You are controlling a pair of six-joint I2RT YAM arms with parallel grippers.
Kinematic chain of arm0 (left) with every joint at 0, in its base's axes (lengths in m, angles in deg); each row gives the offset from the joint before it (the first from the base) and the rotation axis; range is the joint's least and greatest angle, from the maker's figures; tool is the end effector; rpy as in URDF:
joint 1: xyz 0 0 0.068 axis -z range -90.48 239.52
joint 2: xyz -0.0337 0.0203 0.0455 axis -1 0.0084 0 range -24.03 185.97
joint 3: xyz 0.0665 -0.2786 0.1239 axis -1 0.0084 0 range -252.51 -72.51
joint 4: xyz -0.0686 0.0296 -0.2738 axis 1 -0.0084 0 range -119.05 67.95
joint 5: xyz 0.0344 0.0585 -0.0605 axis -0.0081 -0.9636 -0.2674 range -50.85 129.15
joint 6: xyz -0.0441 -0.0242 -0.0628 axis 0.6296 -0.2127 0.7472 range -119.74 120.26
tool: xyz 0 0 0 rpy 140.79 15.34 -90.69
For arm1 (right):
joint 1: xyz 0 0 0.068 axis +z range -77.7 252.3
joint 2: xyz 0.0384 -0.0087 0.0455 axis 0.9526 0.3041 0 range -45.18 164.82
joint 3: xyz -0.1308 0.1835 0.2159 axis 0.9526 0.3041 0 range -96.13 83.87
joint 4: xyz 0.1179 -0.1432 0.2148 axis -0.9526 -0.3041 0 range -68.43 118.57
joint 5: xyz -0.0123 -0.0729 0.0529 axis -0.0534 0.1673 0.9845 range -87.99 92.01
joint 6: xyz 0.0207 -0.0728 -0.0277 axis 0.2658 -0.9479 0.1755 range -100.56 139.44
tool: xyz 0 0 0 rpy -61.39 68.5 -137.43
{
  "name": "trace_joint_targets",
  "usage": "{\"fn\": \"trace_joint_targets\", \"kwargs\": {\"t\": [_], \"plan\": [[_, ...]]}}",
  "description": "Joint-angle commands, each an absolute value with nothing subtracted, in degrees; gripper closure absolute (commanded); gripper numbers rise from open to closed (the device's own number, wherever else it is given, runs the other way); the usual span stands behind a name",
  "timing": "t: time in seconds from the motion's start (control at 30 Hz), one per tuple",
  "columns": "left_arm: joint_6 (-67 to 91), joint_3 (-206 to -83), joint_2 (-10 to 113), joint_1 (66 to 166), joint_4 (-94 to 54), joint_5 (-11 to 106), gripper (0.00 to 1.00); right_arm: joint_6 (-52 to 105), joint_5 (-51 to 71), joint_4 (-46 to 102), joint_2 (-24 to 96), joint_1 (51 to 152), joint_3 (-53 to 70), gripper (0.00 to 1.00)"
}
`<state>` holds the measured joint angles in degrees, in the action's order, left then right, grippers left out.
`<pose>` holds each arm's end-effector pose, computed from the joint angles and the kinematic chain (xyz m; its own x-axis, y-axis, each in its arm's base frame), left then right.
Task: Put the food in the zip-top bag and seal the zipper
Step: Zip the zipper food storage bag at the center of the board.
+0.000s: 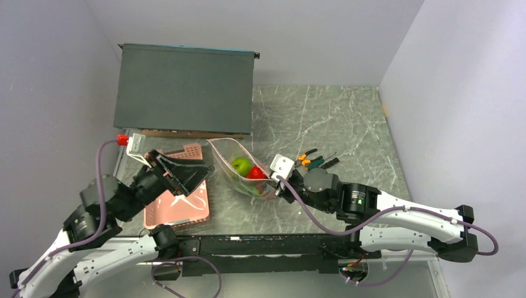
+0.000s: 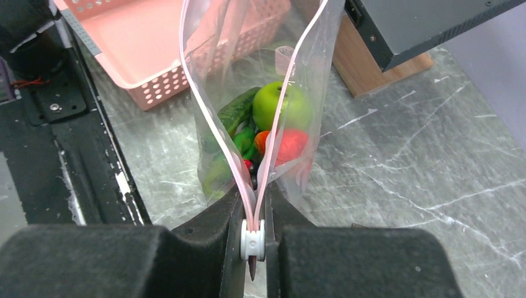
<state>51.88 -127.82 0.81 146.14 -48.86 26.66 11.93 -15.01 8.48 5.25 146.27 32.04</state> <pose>0.0601 -0.0640 0.4384 -0.5243 -0.5954 -0.6088 0.4600 0.4037 -0.7909 0.0821 0.2120 0.3696 0.0223 -0.3747 -0.9269 -0.8468 0.4857 -0.2167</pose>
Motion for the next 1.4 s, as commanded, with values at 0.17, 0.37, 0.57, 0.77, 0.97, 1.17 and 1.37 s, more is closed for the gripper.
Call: {"fn": "trace_joint_targets", "kwargs": {"t": [0.17,0.37,0.57,0.77,0.97,1.17,1.37], "plan": [[4.47,-135.65,13.78,146.3,-45.04,57.38,0.14,15.87,-10.11,9.67,4.47,146.39,27.71,1.0],[-13.61,-137.89,20.73,146.3,-43.45,68.7,0.06,15.92,-10.84,9.17,3.79,146.42,27.77,1.0],[-23.53,-143.6,28.98,146.41,-49.37,72.6,0.02,15.88,-10.93,9.77,2.39,146.39,29.2,1.0],[-30.78,-146.3,34.58,146.65,-54.26,72.74,0.02,15.75,-10.45,9.15,1.7,146.41,29.03,1.0],[-34.86,-147.91,38.03,146.6,-56.65,72.22,0.03,15.26,-9.96,8.55,1.61,146.43,29.2,1.0],[-35.28,-148.02,39.32,146.57,-55.79,71.73,0.09,15.09,-7.98,8.59,1.76,146.42,29.24,1.0],[-34.97,-147.02,39.21,146.56,-54.99,70.63,0.3,15.19,-7.93,8.71,1.68,146.4,29.2,1.0]]}}
